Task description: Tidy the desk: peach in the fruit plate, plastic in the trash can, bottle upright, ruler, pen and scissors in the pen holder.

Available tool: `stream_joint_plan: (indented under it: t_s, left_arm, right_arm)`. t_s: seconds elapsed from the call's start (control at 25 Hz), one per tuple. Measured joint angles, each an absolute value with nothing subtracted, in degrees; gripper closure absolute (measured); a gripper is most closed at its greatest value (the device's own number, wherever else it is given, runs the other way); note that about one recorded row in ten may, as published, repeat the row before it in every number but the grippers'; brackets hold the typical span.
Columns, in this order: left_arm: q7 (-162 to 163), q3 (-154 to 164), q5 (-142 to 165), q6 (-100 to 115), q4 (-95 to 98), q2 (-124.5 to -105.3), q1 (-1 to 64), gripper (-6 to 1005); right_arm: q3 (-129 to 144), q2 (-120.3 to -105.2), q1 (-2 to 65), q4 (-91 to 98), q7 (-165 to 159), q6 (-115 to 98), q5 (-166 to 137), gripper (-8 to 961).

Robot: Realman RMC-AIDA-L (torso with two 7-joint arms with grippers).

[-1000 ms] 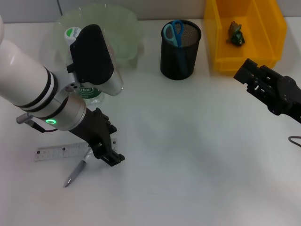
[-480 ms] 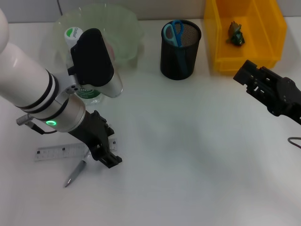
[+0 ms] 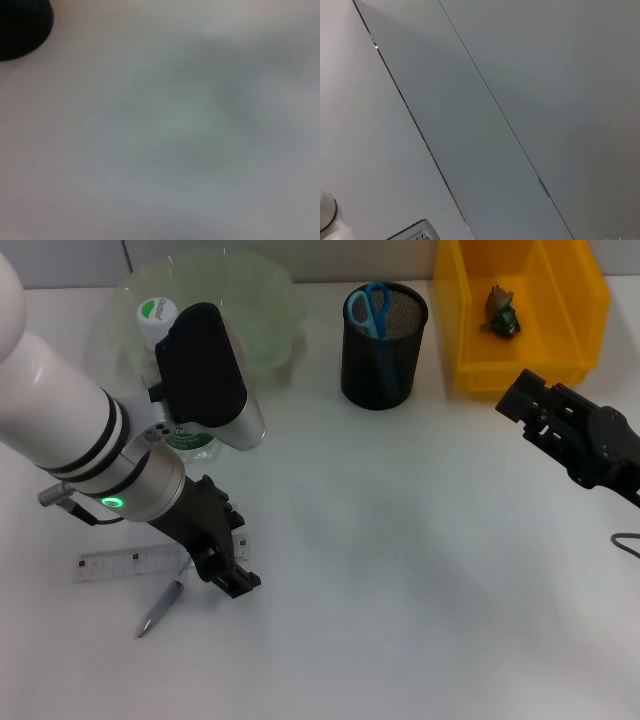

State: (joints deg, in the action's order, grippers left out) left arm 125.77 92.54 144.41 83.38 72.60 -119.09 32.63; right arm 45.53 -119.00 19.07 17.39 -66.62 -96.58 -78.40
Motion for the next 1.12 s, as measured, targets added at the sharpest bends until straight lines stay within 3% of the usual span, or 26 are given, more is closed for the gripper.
stream_joint_plan:
  t_s: [1.12]
  left_arm:
    - [125.95,93.95,145.82,82.49,70.93,-119.09,33.50,338]
  right_arm:
    - [45.52,-118.98,19.40,17.14,-66.88,-96.74,-78.39,415]
